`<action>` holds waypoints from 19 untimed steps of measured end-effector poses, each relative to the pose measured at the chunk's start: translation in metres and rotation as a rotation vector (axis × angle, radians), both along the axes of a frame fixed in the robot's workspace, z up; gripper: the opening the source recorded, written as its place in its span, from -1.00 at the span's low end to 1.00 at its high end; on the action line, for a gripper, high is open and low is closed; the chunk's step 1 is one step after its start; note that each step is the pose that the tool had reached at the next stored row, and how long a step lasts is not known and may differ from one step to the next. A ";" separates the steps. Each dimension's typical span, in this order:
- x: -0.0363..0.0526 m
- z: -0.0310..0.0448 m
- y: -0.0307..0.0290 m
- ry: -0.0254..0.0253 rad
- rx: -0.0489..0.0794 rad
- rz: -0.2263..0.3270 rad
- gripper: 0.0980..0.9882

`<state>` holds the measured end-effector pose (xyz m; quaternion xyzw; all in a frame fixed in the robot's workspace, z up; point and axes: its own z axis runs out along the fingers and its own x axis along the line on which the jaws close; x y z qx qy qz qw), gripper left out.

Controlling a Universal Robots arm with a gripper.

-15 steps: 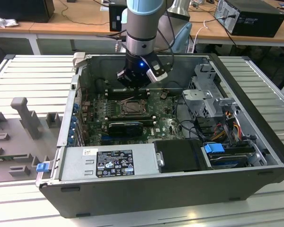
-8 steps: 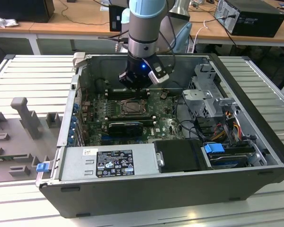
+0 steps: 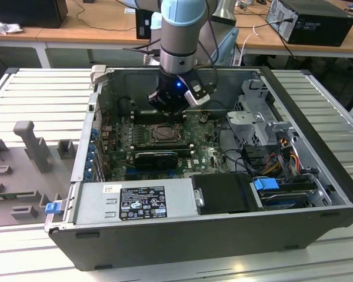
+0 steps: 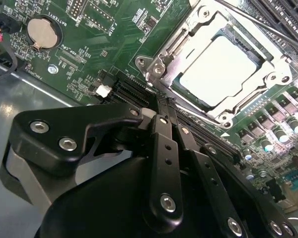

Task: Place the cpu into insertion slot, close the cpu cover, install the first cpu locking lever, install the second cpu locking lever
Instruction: 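Install the first cpu locking lever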

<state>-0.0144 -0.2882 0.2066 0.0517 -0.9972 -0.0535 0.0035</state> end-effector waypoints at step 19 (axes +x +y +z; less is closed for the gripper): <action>0.0001 0.0050 0.0000 0.0000 -0.016 0.000 -0.98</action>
